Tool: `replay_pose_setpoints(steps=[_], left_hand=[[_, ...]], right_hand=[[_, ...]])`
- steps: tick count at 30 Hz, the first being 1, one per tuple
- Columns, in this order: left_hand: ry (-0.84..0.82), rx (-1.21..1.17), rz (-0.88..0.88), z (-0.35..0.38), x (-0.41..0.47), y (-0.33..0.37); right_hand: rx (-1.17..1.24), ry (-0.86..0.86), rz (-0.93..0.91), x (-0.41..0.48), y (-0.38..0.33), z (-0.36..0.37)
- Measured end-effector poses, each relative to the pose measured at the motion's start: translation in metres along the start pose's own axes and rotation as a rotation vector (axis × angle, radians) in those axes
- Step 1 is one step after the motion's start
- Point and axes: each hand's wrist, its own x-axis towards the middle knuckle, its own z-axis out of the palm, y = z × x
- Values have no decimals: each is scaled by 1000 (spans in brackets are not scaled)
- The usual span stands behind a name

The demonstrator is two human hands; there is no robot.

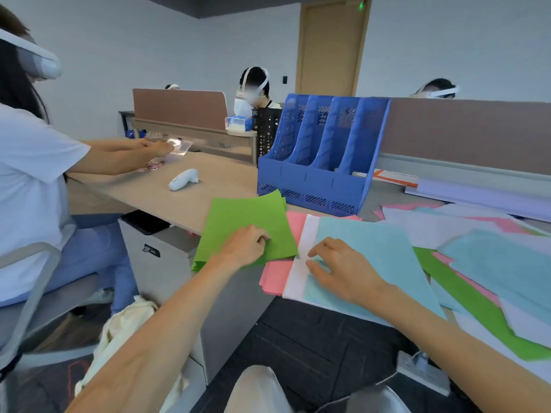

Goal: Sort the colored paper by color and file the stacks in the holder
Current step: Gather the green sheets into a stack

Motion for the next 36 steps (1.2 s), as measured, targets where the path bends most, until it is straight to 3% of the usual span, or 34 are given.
replay_pose_setpoints(steps=[6,12,15,22,26,32,36], left_hand=[[8,32,-26,2,12,-3],[14,17,-35,7,12,-4],[9,7,-31,6,13,-6],[-4,-17,-40,6,17,-8],[-27,23,-42,8,17,-7],[-43,16,-17,1,13,-3],[142,-202,-82,-5,7,-16]], right_hand=[[-211,-112,-29,-18,-17,-5],[-557,-109,-204,-31,-23,12],[-464,-48,-192,-30,-20,-5],[-63,239,222,-25,23,-69],[6,352,215,-28,22,-77],[-260,33,10,-33,-13,-33],[-437,-114,-193,-44,-25,-5]])
